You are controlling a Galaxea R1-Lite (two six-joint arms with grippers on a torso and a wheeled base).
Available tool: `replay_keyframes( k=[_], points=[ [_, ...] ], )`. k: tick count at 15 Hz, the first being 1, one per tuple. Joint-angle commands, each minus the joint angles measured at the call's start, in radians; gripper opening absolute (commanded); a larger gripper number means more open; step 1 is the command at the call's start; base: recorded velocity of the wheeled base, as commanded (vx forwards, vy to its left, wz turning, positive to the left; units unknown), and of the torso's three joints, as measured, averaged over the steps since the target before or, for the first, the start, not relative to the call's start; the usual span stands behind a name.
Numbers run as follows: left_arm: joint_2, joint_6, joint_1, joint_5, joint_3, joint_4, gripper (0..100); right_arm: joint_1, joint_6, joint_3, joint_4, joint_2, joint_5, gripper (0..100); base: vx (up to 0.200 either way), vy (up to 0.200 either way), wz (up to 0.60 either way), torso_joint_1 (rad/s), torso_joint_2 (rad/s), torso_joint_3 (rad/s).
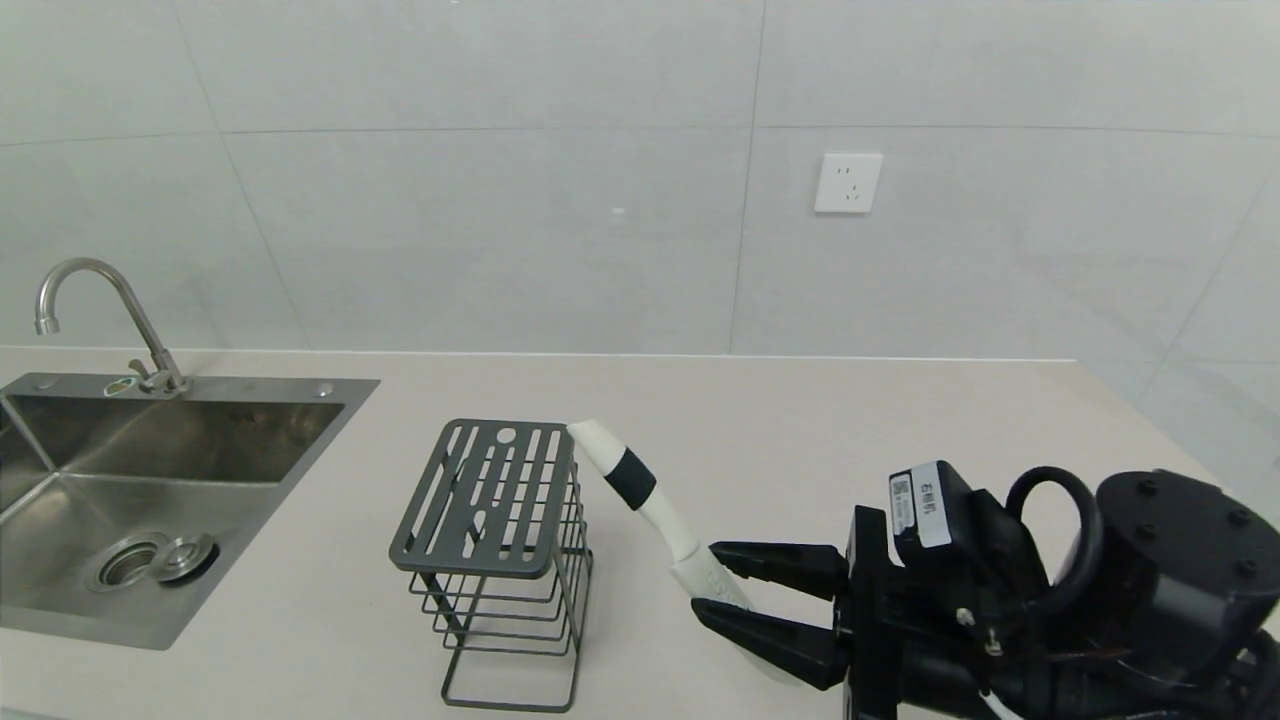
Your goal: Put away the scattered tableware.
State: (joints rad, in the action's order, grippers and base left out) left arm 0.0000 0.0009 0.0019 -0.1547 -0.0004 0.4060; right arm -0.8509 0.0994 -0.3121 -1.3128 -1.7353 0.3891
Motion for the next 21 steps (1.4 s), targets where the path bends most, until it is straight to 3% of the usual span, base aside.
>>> replay_keyframes(
  k=[1,2,3,4,7,10,12,14,20,21],
  points=[
    [0.006,-0.058,0.0,-0.049,-0.03,-0.038,100,-0.002,0.0,0.002,0.0,0.04,0.0,0,0.0,0.0,0.0,0.0,0.0,0.0],
    [0.021,-0.064,-0.002,-0.128,-0.084,-0.099,100,-0.001,0.0,0.004,0.0,0.057,0.0,0,0.0,0.0,0.0,0.0,0.0,0.0],
    [0.032,-0.067,-0.003,-0.16,-0.11,-0.128,100,-0.001,0.0,0.005,0.0,0.068,0.0,0,0.0,0.0,0.0,0.0,0.0,0.0],
    [0.08,-0.104,-0.013,-0.249,-0.182,-0.203,100,-0.001,0.0,0.005,0.0,0.085,0.0,0,0.0,0.0,0.0,0.0,0.0,0.0],
    [0.23,-0.208,-0.068,-0.382,-0.297,-0.213,100,-0.001,0.0,0.016,0.0,0.102,0.0,0,0.0,0.0,0.0,0.0,0.0,0.0],
    [0.396,-0.236,-0.148,-0.427,-0.342,-0.205,100,-0.002,0.002,0.041,0.0,0.106,0.0,0,0.0,0.0,0.0,0.0,0.0,0.0],
    [0.488,-0.234,-0.221,-0.427,-0.334,-0.182,100,-0.001,0.002,0.062,-0.002,0.119,0.0,0,0.0,0.0,0.0,0.0,0.0,0.0],
    [0.571,-0.231,-0.261,-0.427,-0.328,-0.142,100,-0.001,0.003,0.091,-0.002,0.138,0.0,0,0.0,0.0,0.0,0.0,0.0,0.0],
    [0.695,-0.236,-0.269,-0.427,-0.331,-0.052,100,0.001,0.014,0.116,-0.008,0.157,0.0,0,0.0,0.0,0.0,0.0,0.0,0.0],
    [0.727,-0.249,-0.267,-0.427,-0.334,-0.018,100,0.001,0.014,0.114,-0.008,0.157,0.0,0,0.0,0.0,0.0,0.0,0.0,0.0]
  ],
)
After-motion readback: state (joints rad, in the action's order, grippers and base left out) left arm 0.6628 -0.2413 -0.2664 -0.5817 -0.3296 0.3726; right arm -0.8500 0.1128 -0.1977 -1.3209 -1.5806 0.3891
